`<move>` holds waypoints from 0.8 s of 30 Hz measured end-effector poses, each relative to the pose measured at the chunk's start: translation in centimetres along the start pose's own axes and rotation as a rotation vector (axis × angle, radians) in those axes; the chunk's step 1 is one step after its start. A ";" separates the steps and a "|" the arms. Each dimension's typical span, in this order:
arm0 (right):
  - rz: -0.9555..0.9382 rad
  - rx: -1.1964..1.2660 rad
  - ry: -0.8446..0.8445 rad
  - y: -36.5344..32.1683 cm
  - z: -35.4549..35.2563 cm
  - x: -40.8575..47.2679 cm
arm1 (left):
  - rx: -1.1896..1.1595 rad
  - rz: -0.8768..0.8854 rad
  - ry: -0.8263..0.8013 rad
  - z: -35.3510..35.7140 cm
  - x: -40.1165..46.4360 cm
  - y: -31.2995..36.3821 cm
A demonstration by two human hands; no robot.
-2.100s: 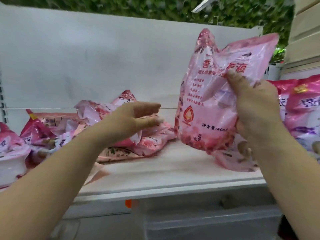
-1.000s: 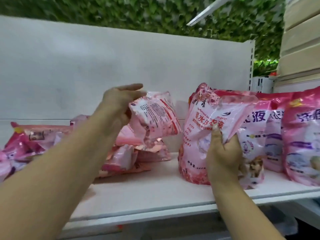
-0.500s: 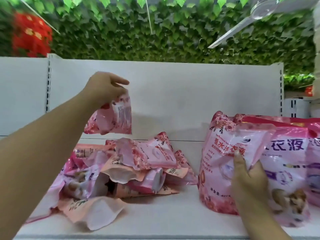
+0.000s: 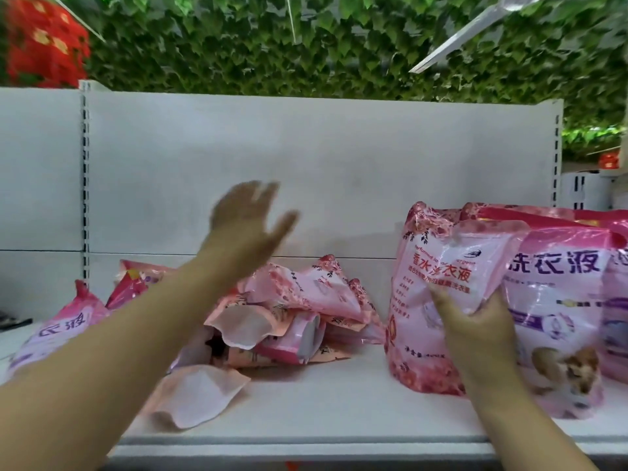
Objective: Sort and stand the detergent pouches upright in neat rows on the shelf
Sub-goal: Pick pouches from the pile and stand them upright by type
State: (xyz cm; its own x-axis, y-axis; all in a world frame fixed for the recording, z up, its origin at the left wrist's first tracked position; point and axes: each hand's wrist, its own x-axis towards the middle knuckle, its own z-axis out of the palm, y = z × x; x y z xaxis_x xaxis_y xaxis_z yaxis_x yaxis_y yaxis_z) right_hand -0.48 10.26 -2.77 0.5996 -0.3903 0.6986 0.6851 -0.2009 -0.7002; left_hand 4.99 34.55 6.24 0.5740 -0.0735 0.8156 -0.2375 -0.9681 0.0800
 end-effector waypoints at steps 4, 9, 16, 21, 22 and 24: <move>-0.003 -0.029 0.033 0.5 0.1 0.1 | 0.175 0.539 -0.259 2.9 -3.9 8.6; -0.015 -0.022 0.017 0.6 -0.4 -0.4 | 0.558 0.575 -0.527 8.9 -4.3 10.0; -0.051 0.009 -0.005 1.0 -1.0 0.0 | 0.704 0.435 -0.496 11.6 -2.8 8.9; -0.076 0.001 0.014 1.4 -1.0 0.3 | 0.607 0.387 -0.472 11.4 -2.3 9.4; -0.080 0.006 0.014 1.4 -1.0 0.3 | 0.587 0.367 -0.481 11.2 -2.0 9.5; -0.089 0.014 0.019 1.6 -1.0 0.3 | 0.522 0.290 -0.519 10.2 -1.6 9.8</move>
State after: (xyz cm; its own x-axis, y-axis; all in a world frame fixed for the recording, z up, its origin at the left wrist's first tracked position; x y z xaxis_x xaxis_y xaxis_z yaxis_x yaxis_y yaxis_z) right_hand 0.36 8.92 -3.80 0.5278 -0.3888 0.7552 0.7415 -0.2228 -0.6329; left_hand 9.79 22.76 -0.10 0.8681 -0.3181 0.3810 -0.1090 -0.8711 -0.4788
